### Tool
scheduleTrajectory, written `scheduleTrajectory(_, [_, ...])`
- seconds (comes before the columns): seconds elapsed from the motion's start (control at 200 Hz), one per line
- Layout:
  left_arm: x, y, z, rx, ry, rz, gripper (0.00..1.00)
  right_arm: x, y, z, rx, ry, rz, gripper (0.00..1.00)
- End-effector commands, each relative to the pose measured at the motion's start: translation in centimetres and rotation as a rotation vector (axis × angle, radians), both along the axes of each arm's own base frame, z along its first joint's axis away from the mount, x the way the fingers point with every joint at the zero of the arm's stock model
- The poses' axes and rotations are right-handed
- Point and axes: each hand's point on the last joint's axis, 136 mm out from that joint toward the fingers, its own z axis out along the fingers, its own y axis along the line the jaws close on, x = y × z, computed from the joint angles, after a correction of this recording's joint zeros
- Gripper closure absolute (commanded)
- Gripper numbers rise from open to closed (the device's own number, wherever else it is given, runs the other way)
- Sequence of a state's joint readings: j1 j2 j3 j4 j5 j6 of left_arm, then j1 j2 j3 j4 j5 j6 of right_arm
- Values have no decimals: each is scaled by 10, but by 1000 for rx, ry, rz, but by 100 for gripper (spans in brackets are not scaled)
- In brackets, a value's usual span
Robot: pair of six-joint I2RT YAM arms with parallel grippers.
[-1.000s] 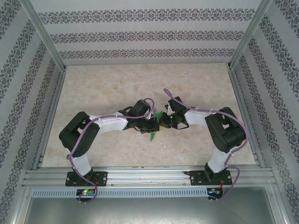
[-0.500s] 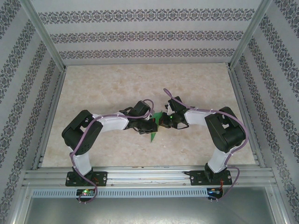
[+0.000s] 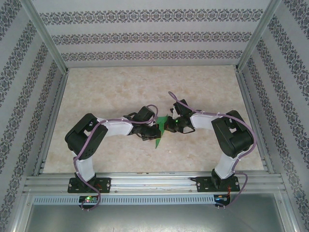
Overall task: Fold a paper plane with a square sheet of paper (fold left side to right side)
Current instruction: Fold the wing for the fifth time at the center of the table.
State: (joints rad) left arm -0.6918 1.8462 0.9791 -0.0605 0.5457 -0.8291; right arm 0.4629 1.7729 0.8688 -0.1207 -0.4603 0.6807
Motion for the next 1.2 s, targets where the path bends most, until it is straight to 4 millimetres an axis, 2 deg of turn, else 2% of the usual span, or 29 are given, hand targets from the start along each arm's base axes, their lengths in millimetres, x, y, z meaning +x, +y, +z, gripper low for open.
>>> scheduleTrajectory(0.0, [-3, 11, -17, 45, 23, 4, 98, -30, -28, -44, -178, 124, -7, 97])
scheduleTrajectory(0.215, [-7, 16, -28, 70, 41, 11, 98, -28, -24, -40, -164, 114, -3, 97])
scheduleTrajectory(0.32, [-9, 20, -35, 88, 50, 15, 100, -20, -18, -29, -129, 79, 2, 97])
scheduleTrajectory(0.435, [-12, 22, -42, 100, 66, 16, 100, -4, -5, -1, -54, -13, 16, 97])
scheduleTrajectory(0.56, [-12, 24, -47, 112, 71, 20, 100, 13, 3, 37, 53, -120, 16, 96])
scheduleTrajectory(0.64, [-13, 25, -50, 118, 76, 23, 100, 17, 3, 56, 99, -171, 22, 96])
scheduleTrajectory(0.704, [-13, 25, -52, 120, 78, 25, 100, 15, 2, 64, 121, -191, 33, 96])
scheduleTrajectory(0.839, [-14, 26, -53, 125, 79, 27, 100, 6, 3, 63, 153, -206, 52, 96])
scheduleTrajectory(0.944, [-14, 27, -54, 133, 80, 28, 100, 1, 8, 54, 159, -201, 61, 96])
scheduleTrajectory(1.199, [-14, 29, -54, 146, 82, 31, 100, 6, 21, 30, 132, -173, 67, 97])
